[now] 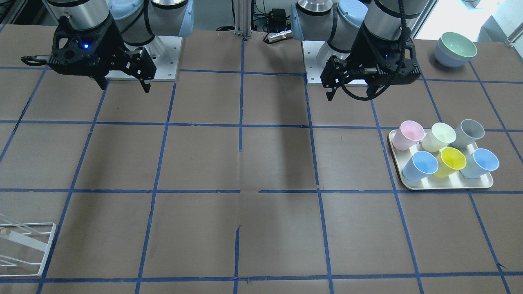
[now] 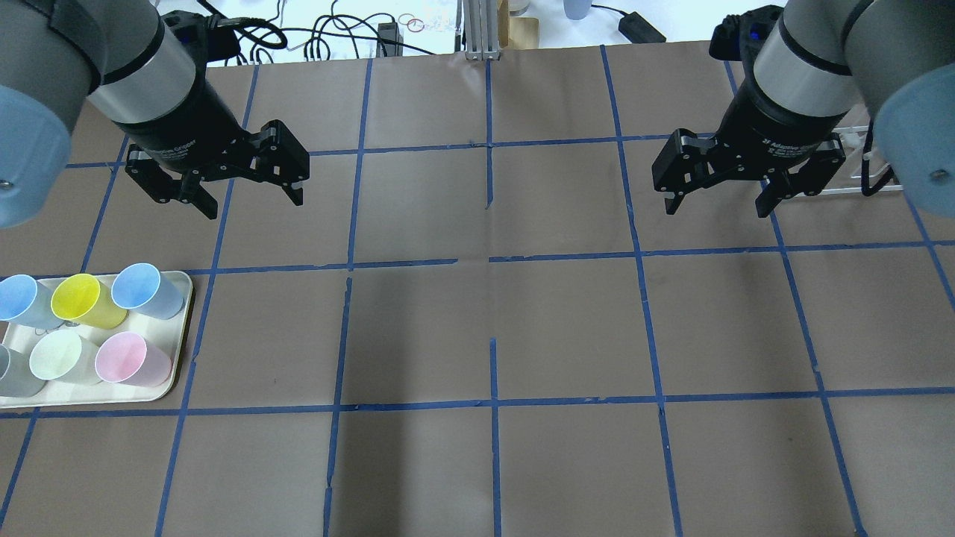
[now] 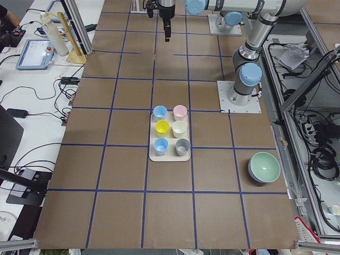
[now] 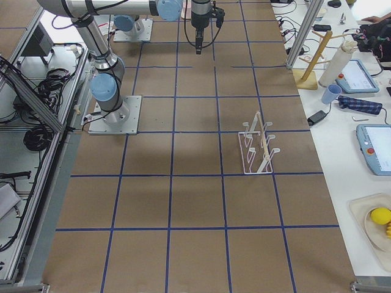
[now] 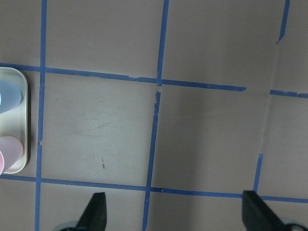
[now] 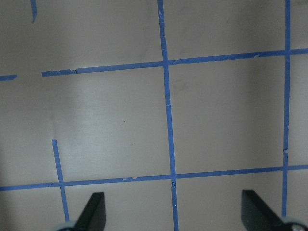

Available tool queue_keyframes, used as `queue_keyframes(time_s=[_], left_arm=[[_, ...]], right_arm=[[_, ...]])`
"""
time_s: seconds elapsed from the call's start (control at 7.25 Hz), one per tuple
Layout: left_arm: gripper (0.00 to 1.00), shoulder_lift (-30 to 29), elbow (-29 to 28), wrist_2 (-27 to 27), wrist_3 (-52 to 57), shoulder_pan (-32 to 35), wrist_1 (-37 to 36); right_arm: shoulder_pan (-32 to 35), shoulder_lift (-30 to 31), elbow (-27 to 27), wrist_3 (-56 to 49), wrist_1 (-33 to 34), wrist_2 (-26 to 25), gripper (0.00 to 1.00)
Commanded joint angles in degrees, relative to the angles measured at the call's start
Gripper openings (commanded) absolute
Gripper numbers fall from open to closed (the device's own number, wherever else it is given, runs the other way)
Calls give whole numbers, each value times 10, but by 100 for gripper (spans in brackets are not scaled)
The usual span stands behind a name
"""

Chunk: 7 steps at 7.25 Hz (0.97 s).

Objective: Transfer IKEA cup to right arm and place on rack

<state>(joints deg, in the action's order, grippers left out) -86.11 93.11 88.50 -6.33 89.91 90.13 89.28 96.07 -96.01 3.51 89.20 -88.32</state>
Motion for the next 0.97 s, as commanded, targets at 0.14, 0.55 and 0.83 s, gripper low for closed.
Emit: queue_keyframes(time_s=[0.14,0.55,0.83], left_arm=[[100,2,0,0,0,0,0],[100,12,8,2,4,-3,0],[100,2,5,3,101,-45,-5]], right_arm=[[-1,1,-1,-1,0,1,100],[-1,1,0,-4,1,0,100],[-1,1,0,-4,-1,0,100]])
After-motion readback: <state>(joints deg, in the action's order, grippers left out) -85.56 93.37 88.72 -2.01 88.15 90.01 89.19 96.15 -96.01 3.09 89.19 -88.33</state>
